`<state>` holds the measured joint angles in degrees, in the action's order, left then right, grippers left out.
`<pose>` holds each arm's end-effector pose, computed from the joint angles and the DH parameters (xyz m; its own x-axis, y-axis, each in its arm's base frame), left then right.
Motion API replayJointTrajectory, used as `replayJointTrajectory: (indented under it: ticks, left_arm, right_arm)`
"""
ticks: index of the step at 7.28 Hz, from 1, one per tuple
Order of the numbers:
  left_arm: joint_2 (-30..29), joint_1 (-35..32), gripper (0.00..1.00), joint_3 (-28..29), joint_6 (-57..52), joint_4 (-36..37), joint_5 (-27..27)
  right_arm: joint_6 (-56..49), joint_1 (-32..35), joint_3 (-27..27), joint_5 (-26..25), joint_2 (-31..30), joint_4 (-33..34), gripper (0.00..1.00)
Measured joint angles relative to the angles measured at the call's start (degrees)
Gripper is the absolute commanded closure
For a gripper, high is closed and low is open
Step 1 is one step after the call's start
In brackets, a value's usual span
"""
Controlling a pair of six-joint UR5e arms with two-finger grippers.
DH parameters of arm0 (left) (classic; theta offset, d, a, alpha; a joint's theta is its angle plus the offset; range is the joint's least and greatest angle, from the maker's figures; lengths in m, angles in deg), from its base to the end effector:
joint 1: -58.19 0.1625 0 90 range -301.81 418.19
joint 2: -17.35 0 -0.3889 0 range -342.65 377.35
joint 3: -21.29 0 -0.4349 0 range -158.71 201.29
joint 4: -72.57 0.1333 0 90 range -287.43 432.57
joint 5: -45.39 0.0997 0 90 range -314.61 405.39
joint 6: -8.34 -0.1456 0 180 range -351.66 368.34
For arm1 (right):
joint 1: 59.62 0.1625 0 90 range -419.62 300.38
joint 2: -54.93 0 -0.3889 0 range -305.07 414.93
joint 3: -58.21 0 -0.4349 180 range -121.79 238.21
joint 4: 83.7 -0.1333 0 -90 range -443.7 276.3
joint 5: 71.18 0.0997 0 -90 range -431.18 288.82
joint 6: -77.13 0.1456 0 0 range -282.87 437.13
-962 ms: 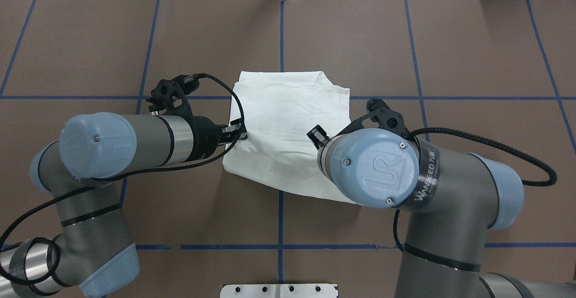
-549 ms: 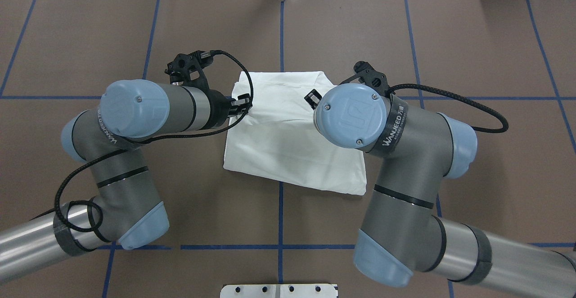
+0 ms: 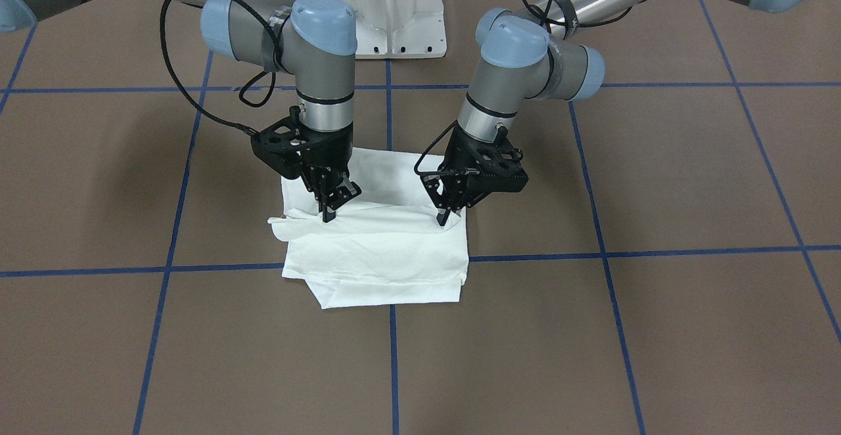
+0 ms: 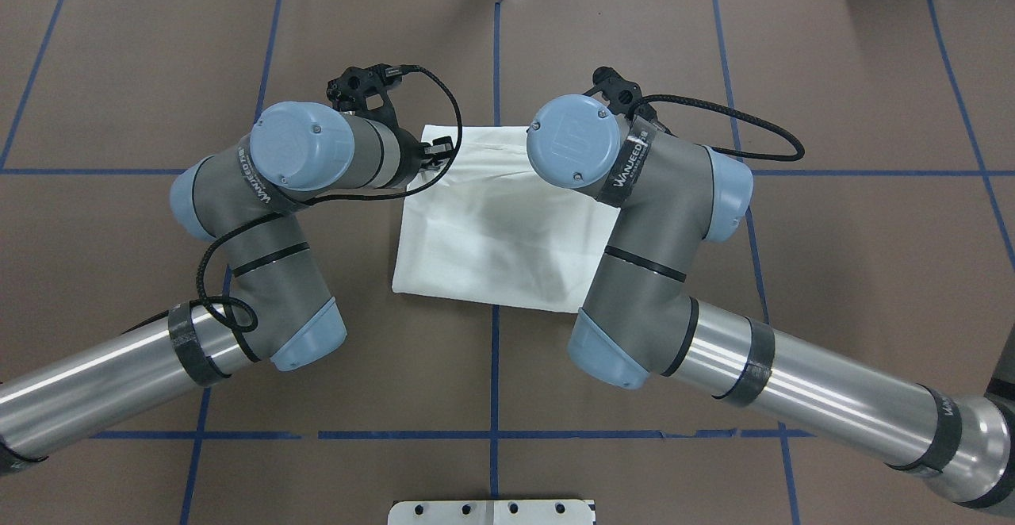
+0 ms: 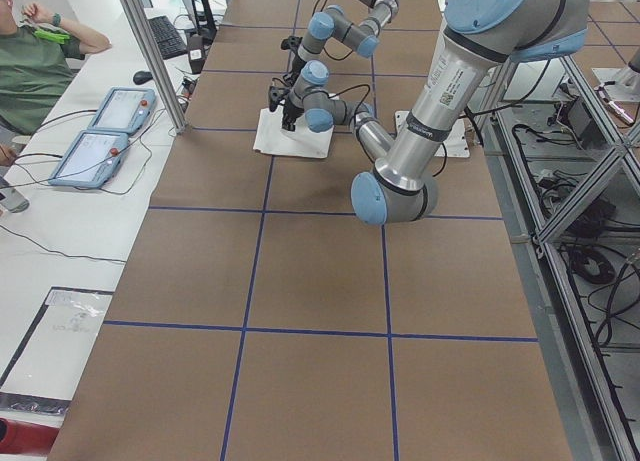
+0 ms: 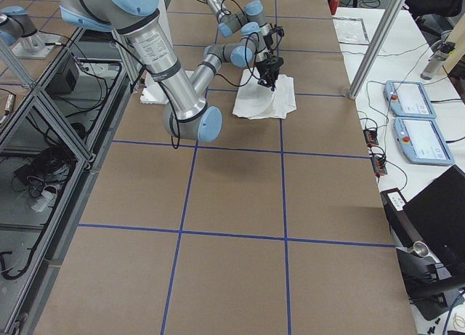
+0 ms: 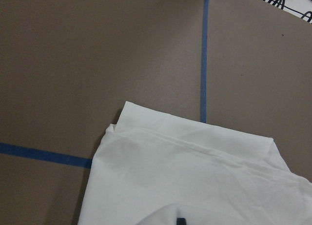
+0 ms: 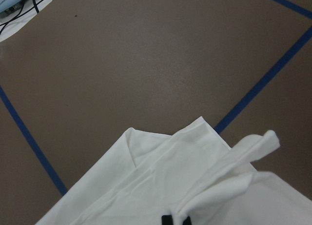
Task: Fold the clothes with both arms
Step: 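Lay the folded edge down on the far side and open both grippers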
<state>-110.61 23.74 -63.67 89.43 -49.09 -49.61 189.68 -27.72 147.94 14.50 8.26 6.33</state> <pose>0.5734 -0.5396 0.2050 0.4269 -0.1058 -0.8981 0.4378 0.8932 0.1029 -0.5661 -0.5223 0.1866 0.3543 0.6710 0.6513 -0.7649 0.6086 -0.2108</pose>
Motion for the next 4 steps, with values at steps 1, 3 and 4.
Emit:
replayJointTrajectory:
  ticks: [1, 3, 4]
  left_arm:
    - [-1.1, -0.3, 1.0, 3.7, -0.9, -1.9, 0.0]
    - [-3.7, -1.1, 0.24, 8.7, -2.5, -3.1, 0.1]
    - [-4.3, -1.5, 0.01, 9.9, -3.4, -3.6, 0.0]
  right_arm:
    - [-1.3, 0.6, -3.4, 0.1, 1.2, -1.4, 1.0]
    - [-3.2, 1.0, -8.8, 0.4, 2.6, -6.0, 0.4]
    - [-4.6, 1.0, -10.6, 0.7, 3.0, -7.8, 0.0]
